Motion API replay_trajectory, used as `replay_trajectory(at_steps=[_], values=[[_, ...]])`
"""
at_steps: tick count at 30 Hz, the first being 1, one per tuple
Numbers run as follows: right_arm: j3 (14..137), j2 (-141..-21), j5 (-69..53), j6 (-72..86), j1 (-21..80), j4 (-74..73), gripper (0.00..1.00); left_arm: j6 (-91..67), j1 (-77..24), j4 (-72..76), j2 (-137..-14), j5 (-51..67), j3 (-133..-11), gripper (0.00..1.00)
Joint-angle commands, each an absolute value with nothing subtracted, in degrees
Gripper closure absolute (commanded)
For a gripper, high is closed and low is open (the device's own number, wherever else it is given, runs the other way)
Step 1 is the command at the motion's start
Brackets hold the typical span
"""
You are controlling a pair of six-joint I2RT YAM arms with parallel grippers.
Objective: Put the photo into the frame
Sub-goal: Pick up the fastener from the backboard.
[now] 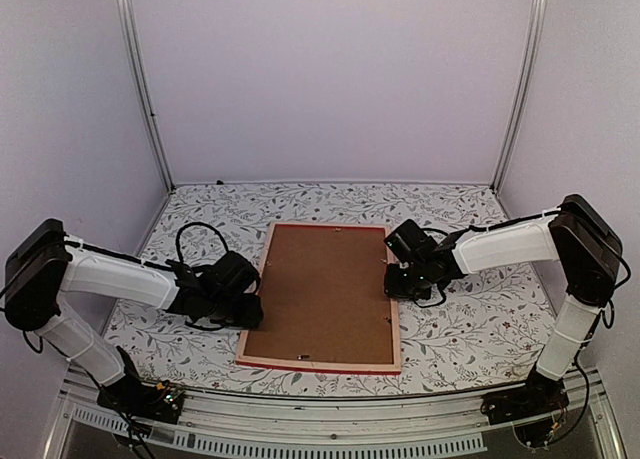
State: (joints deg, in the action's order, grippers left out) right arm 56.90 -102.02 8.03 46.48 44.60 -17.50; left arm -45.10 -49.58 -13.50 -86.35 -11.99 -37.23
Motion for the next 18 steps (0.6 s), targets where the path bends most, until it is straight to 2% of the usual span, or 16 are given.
replay_trajectory(at_steps=[1, 3, 8, 18], values=[[56.25, -101.68, 6.78, 45.89, 44.22, -15.82, 1.0, -44.63, -49.14, -13.71, -88.79, -10.9, -37.21, 0.54], [56.25, -101.73, 6.74, 45.79, 44.19, -15.62, 1.0, -44.61, -49.04, -13.75, -89.33, -11.2, -37.43, 0.55], [55.91, -101.94, 6.08, 45.62, 44.21, -14.95, 1.0, -44.83, -48.81, -13.91, -90.04, -12.18, -37.7, 0.65], [54.87, -101.74, 5.93, 45.78, 44.2, -14.24, 1.0, -46.52, -48.78, -14.52, -88.34, -12.65, -35.61, 0.76]])
